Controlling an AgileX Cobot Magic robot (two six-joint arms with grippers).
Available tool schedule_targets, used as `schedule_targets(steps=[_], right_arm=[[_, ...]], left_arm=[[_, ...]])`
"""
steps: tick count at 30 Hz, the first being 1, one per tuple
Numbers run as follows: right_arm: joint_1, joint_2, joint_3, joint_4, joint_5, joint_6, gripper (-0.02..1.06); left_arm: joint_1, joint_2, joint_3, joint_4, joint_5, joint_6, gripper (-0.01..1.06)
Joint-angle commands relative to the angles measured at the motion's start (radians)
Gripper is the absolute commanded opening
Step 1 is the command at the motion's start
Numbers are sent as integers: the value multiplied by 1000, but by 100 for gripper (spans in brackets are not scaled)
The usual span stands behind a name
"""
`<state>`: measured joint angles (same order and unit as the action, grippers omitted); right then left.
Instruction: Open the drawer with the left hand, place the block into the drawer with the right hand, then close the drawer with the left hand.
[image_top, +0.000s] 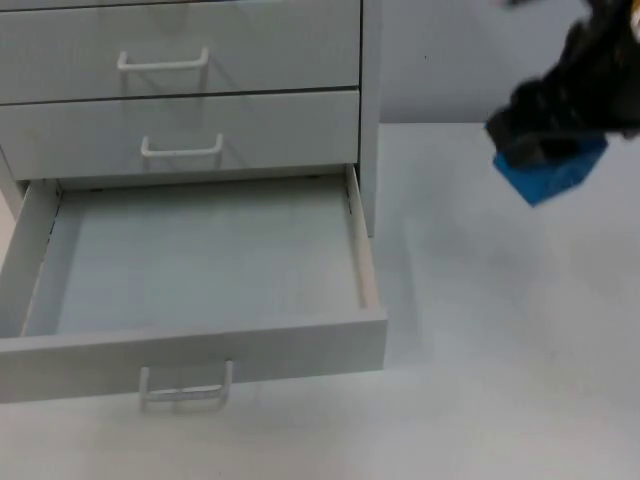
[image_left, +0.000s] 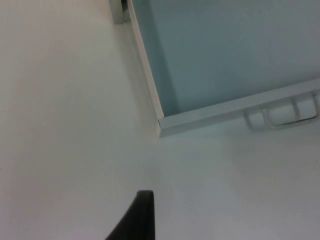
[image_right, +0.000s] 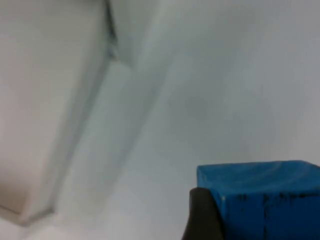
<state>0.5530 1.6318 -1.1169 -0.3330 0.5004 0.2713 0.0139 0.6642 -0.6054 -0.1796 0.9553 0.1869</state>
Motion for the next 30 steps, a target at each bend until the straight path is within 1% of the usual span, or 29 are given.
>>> schedule_targets(steps=[1,2,3,5,6,7,8,9,10,11,13,14,15,16,17,18,19,21,22,23,28,30], right_arm=[[34,-52,-5,-4,10,2,0],[59,-74,-5,-6,6,2,0],[59,-74,-5,-6,6,2,0],[110,-80,-5,-6,-4,9,0],[136,-68,-5,-15,-10,48,0],[158,-55,-5,-42,-18,111,0],[158,-55,-5,-42,-18,111,0],[181,-40,-5,-95,-25,189,0],[205,-27,-5,-169,-32,283,0],[225,-11,-5,-257,-34,371,0],[272,27,-5,-425,-34,587,0],[272,27,-5,-425,-34,587,0],[289,44,-5,-506,-39,683,0],[308,66,-5,-580,-53,755,0],[319,87,-5,-635,-68,835,0],[319,87,-5,-635,-68,835,0],[331,106,-14,-686,-83,905,0],[343,169,-57,-765,-108,995,0],[343,192,-85,-774,-122,999,0],[343,192,-85,-774,-122,999,0],[343,342,-230,-761,-124,1007,0],[343,372,-256,-761,-127,1011,0]], left_arm=[[2,-6,4,6,-15,3,105],[2,-6,4,4,-24,3,105],[2,-6,4,4,-24,3,105],[2,-6,4,4,-27,3,105],[2,-6,4,4,-27,3,105],[2,-6,4,4,-27,3,105],[2,-6,4,4,-27,3,105],[2,-6,4,2,-27,3,105],[2,-6,4,-1,-27,3,105],[2,-6,4,-4,-27,3,105],[2,-6,4,-8,-27,3,105],[2,-6,4,-8,-27,3,105],[2,-6,4,-8,-29,3,105],[2,-6,4,-10,-29,3,105],[2,-6,4,-10,-29,3,105],[2,-6,4,-10,-29,3,105],[2,-6,4,-10,-29,3,105],[2,-6,4,-14,-29,3,105],[2,-6,4,-14,-29,3,105],[2,-6,4,-14,-29,3,105],[2,-6,4,-18,-29,3,105],[2,-6,4,-18,-29,3,105]])
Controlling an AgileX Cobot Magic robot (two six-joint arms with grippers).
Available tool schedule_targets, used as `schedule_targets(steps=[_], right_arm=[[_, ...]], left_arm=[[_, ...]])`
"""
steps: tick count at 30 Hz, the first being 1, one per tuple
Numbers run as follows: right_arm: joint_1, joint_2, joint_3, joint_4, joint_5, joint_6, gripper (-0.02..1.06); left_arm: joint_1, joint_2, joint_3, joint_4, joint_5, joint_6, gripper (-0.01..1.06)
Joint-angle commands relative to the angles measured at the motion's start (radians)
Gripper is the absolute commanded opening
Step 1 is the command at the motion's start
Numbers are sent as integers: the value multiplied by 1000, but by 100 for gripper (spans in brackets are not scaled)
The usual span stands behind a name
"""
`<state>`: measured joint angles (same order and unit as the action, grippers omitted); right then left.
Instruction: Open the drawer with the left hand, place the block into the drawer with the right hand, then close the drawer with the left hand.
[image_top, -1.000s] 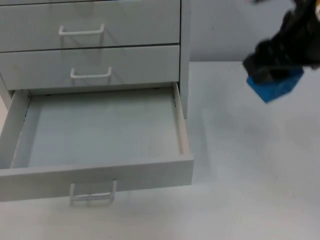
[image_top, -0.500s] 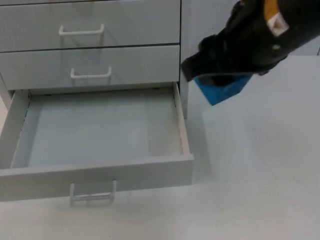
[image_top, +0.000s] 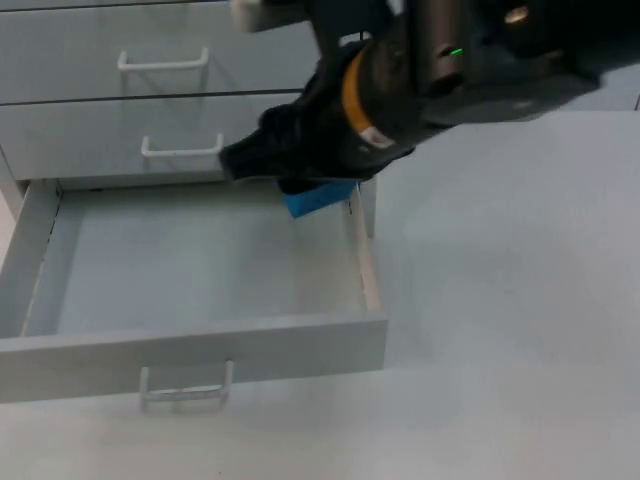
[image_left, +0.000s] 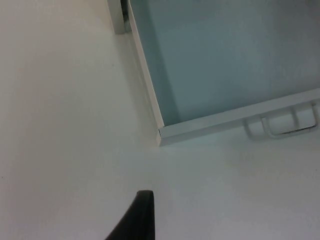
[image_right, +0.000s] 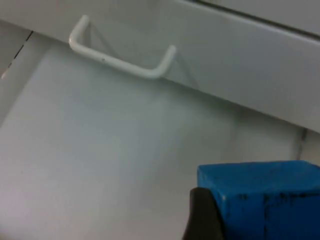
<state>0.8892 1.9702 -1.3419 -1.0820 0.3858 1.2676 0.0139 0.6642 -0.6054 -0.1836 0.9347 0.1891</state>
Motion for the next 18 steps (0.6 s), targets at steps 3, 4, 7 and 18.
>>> schedule_targets(steps=[3,4,7,18], right_arm=[[7,82,-71,-12,-19,44,0],[7,109,-87,-12,-19,59,0],[7,183,-124,-9,-48,68,0],[5,287,-132,-13,-96,78,20]], left_arm=[[2,-6,4,-16,-12,1,105],[2,-6,4,-16,-12,1,105],[2,-6,4,-19,-12,1,105],[2,-6,4,-19,-12,1,105]])
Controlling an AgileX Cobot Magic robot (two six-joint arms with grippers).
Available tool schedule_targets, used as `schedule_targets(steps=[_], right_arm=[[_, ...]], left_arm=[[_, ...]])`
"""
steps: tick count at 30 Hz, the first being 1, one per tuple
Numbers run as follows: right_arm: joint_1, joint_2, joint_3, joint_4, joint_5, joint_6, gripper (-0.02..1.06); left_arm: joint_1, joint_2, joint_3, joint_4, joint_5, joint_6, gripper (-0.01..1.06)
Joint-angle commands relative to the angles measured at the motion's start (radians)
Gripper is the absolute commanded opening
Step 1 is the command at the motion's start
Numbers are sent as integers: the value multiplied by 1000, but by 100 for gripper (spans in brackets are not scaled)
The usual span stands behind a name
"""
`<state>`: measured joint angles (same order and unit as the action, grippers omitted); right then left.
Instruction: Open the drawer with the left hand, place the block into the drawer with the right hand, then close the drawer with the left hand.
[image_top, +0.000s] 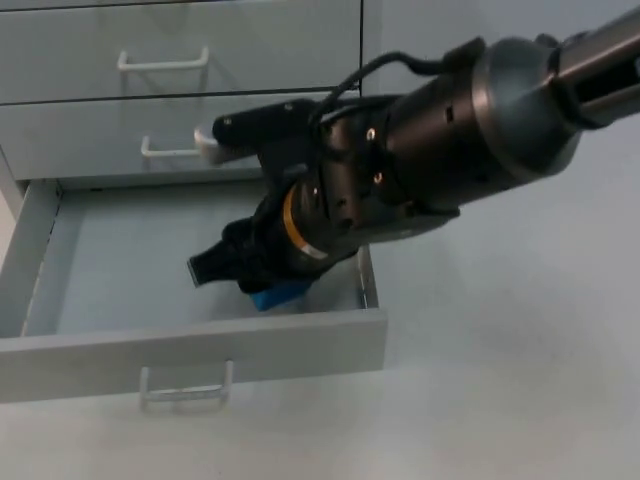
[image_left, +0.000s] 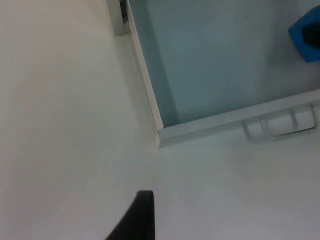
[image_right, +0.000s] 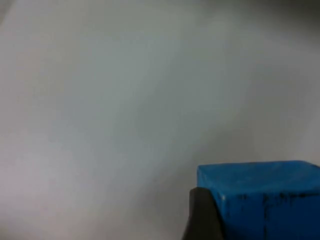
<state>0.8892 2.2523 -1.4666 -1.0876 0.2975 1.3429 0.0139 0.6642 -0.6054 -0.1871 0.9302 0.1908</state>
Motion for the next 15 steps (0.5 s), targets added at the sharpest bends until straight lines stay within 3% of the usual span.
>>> schedule_targets(steps=[1,3,4,8,11,15], right_arm=[[5,8,-7,-8,-10,3,25],[5,12,-7,-8,-25,3,42],[5,12,-7,-8,-25,3,42],[5,-4,-7,-6,-47,7,72],[5,-51,-7,-2,-47,7,79],[5,-156,-7,80,-38,-20,78]], left_arm=[[2,-6,4,-15,-8,-1,105],[2,-6,4,-15,-8,-1,105],[2,-6,4,-15,-8,-1,105],[2,-6,4,-20,-8,-1,105],[2,-6,4,-21,-8,-1,105],[2,-6,4,-21,-8,-1,105]])
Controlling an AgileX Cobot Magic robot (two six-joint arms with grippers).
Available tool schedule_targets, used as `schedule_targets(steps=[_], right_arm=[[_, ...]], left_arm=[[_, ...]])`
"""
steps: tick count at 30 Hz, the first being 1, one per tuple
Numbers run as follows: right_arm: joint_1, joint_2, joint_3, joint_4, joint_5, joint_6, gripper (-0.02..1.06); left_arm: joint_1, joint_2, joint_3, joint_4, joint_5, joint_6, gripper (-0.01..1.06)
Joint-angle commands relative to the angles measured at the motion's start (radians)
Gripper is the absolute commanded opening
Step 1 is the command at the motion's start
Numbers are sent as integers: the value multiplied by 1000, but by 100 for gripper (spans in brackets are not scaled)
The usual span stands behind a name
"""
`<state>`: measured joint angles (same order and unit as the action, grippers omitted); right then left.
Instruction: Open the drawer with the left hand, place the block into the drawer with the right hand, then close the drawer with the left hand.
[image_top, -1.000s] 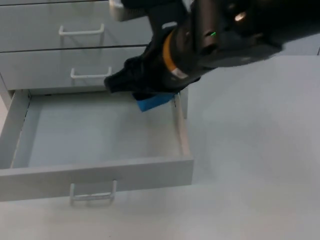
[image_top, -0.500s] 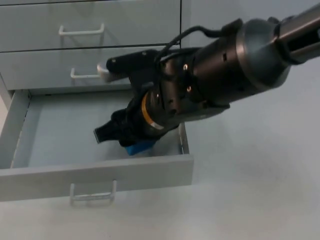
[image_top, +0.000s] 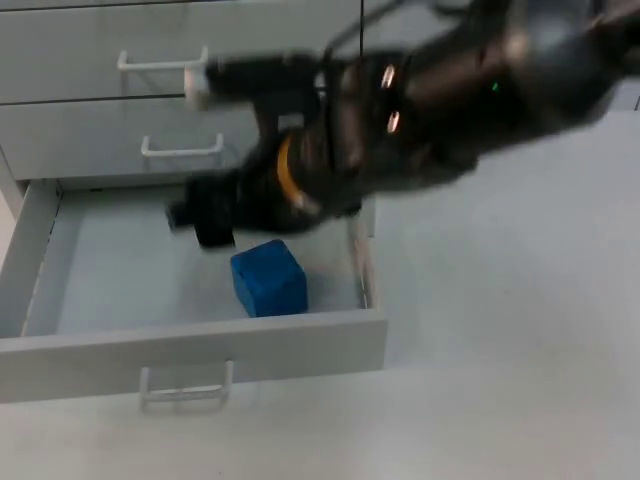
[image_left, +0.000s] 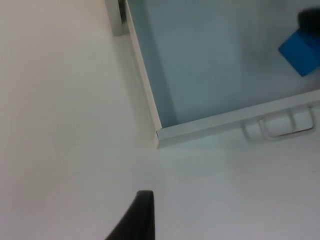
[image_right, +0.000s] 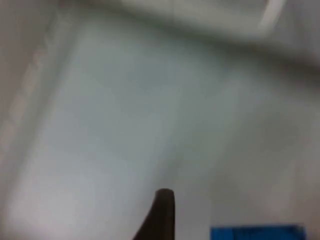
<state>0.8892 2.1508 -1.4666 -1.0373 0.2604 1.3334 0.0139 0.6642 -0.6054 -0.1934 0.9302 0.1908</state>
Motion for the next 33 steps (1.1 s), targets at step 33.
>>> schedule_targets(steps=[33], right_arm=[[-184,-623,485,805,311,-903,78]], left_arm=[[2,-6,4,-13,-10,-1,105]])
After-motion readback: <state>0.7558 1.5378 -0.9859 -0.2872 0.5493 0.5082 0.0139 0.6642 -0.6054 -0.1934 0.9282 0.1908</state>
